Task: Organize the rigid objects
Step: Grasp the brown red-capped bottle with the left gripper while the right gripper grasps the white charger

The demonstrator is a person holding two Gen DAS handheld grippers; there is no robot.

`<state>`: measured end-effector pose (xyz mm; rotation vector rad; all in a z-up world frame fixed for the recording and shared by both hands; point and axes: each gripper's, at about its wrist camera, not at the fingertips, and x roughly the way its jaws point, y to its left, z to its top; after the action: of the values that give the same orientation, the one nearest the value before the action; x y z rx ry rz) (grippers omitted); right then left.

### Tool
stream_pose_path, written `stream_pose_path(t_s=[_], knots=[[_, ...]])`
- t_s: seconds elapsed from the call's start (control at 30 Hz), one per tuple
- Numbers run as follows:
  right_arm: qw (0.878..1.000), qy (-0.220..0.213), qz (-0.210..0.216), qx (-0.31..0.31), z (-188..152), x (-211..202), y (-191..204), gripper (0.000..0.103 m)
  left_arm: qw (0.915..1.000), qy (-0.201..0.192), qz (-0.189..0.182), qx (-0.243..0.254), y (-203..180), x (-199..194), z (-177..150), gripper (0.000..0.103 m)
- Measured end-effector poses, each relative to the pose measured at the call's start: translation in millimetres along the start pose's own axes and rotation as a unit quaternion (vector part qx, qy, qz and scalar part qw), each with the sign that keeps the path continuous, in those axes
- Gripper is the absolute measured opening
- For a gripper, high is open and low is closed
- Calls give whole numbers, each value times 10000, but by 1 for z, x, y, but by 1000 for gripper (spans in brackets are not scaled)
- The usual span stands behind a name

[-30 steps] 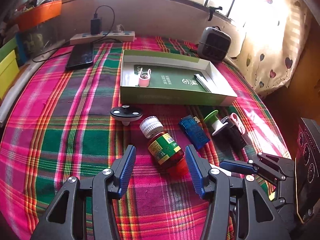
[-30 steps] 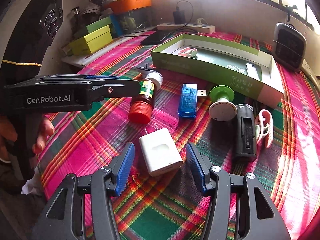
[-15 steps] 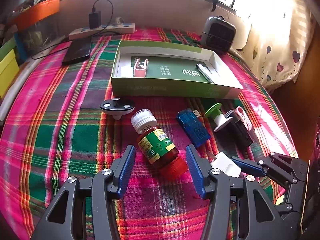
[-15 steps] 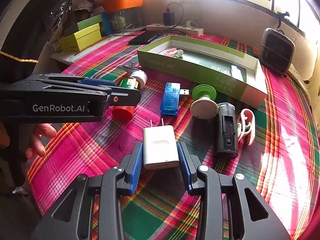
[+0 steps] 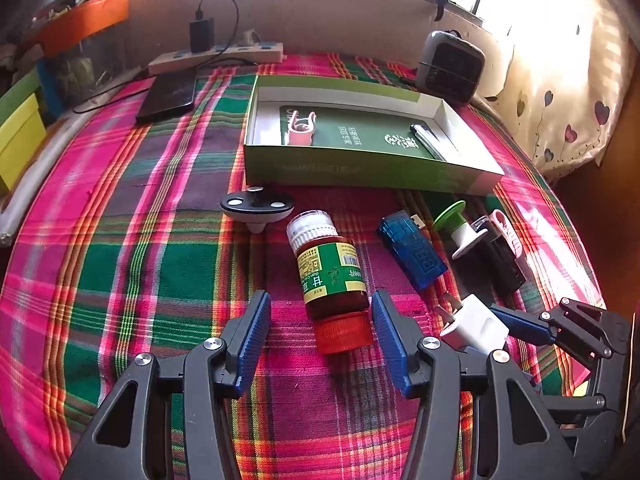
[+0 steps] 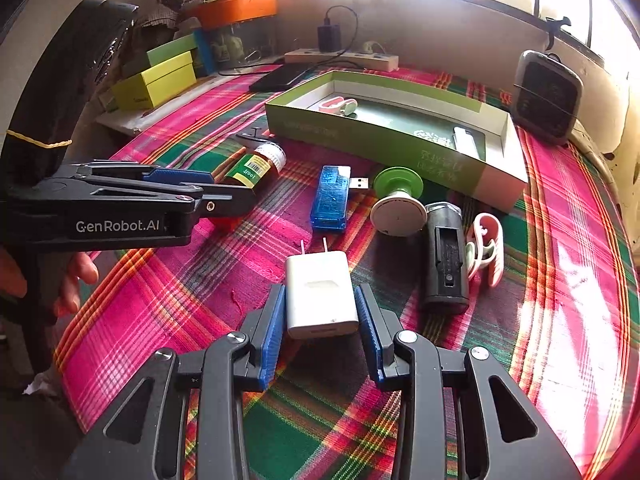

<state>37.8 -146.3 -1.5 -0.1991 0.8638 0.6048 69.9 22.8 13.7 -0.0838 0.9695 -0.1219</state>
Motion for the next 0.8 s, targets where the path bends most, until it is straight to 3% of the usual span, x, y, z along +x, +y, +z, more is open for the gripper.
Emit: stream_pose_path(t_s=[0.5,0.7,0.8], knots=[[9999,-4,-58,144,0,0,-5,36,9998,-143,122,44,2,7,4,51],[9998,-10,-76,181,0,0,-5,36,9998,-160,98,24,6,6,4,34],[9998,-9,-77,178,0,0,-5,36,9998,-173,77,17,8,5,3,32]])
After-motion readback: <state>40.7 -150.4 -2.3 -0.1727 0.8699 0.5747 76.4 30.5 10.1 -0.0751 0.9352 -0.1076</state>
